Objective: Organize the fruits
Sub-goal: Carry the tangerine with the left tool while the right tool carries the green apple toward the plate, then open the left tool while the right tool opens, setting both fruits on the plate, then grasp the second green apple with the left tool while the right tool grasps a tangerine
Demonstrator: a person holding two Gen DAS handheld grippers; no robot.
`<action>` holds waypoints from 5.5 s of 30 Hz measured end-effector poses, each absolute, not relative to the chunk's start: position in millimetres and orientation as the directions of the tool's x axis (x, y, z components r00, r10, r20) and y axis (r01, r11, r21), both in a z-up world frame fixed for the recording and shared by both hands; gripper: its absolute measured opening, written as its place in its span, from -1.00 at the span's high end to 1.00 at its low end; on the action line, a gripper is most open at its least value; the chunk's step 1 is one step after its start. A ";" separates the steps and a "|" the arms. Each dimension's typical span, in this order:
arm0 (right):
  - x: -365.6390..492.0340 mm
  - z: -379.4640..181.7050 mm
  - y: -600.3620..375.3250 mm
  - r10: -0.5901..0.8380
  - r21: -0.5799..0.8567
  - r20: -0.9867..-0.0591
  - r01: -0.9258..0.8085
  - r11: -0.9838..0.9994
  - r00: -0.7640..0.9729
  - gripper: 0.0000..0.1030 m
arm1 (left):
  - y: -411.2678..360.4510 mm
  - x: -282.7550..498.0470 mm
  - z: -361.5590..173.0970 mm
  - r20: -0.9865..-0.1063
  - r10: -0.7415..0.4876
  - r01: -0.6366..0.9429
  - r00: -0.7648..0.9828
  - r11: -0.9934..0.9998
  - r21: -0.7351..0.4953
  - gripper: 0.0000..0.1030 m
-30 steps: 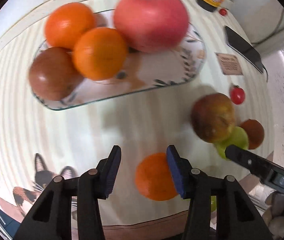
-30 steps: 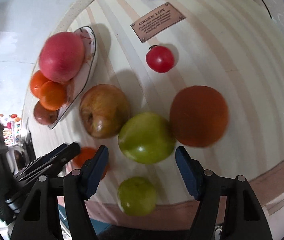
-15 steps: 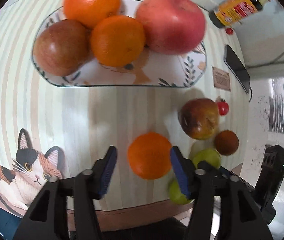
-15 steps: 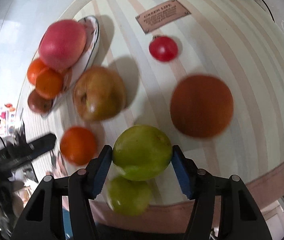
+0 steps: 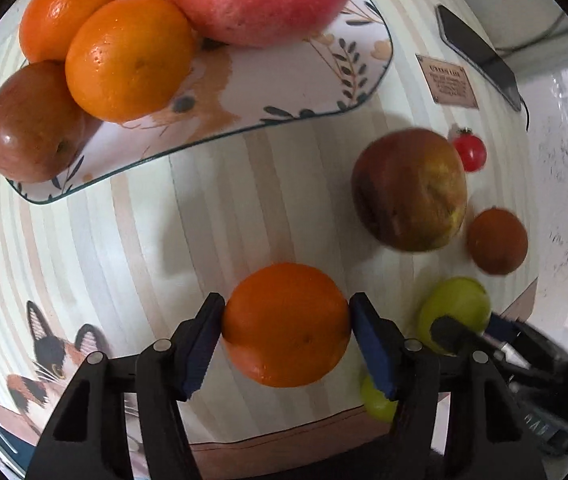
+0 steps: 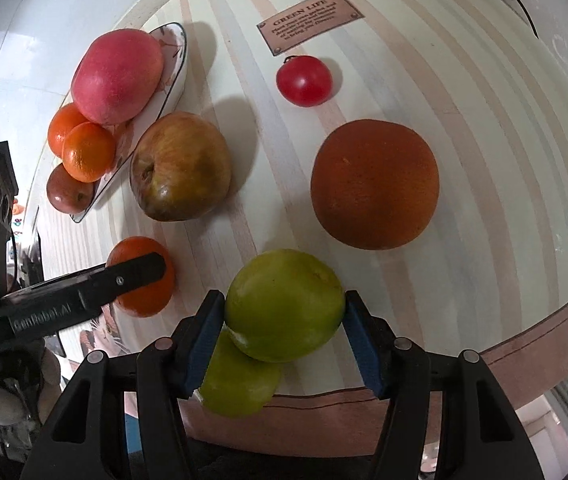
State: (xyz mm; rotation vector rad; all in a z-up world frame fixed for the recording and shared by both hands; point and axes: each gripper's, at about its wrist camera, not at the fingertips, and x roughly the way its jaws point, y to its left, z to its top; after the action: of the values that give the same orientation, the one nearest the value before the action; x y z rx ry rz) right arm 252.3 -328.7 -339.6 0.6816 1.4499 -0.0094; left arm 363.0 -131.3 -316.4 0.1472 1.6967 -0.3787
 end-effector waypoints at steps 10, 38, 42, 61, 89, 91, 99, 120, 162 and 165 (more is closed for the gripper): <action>259.7 -339.2 -327.3 0.377 0.411 -0.912 0.386 0.826 0.162 -0.23 | -50.4 358.5 -319.6 -0.975 -0.140 0.191 -0.174 0.966 -0.173 -0.23; 275.6 -296.9 -295.1 0.366 0.423 -0.899 0.261 0.868 0.242 -0.22 | -53.5 347.1 -274.6 -0.972 -0.228 0.105 -0.056 0.967 -0.233 -0.18; 290.2 -270.3 -281.6 0.419 0.480 -0.864 0.212 0.851 0.279 -0.22 | -29.9 366.2 -235.6 -0.952 -0.307 0.045 0.008 0.951 -0.306 -0.18; 414.0 -311.2 -245.2 0.399 0.453 -0.885 0.245 0.857 0.240 -0.22 | 31.7 526.4 -283.4 -0.961 -0.276 -0.114 0.006 0.955 -0.275 -0.19; 420.7 -281.1 -242.0 0.312 0.380 -0.908 0.238 0.894 0.279 -0.89 | 28.8 499.3 -251.6 -0.970 -0.217 -0.087 0.106 0.970 -0.227 -0.80; 419.0 -269.8 -238.9 0.260 0.322 -0.924 0.203 0.925 0.281 -0.90 | 22.8 486.6 -241.0 -0.976 -0.163 -0.056 0.145 0.983 -0.173 -0.80; 391.8 -230.7 -229.1 0.127 0.167 -0.938 0.098 0.981 0.322 -0.90 | -6.0 418.6 -216.8 -0.969 -0.053 0.036 0.243 0.998 -0.046 -0.80; 288.2 -121.8 -222.6 0.106 0.147 -0.869 0.046 0.988 0.484 -0.90 | -22.3 319.3 -121.5 -0.908 -0.082 0.099 0.412 0.994 -0.044 -0.80; 205.8 -299.9 -381.3 0.367 0.447 -0.895 0.507 0.737 0.254 -0.35 | -190.5 273.5 -266.8 -0.995 -0.099 0.521 -0.011 0.849 -0.090 -0.99; 201.4 -297.6 -393.1 0.337 0.424 -0.905 0.519 0.742 0.258 -0.35 | -216.4 259.6 -285.0 -0.995 -0.080 0.601 -0.063 0.793 -0.102 -0.99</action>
State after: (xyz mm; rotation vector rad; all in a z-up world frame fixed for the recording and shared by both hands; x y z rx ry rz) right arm 201.4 -393.1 -297.6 0.7835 1.3436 -0.1419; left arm 259.6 -216.4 -285.0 0.4332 1.5441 -0.5871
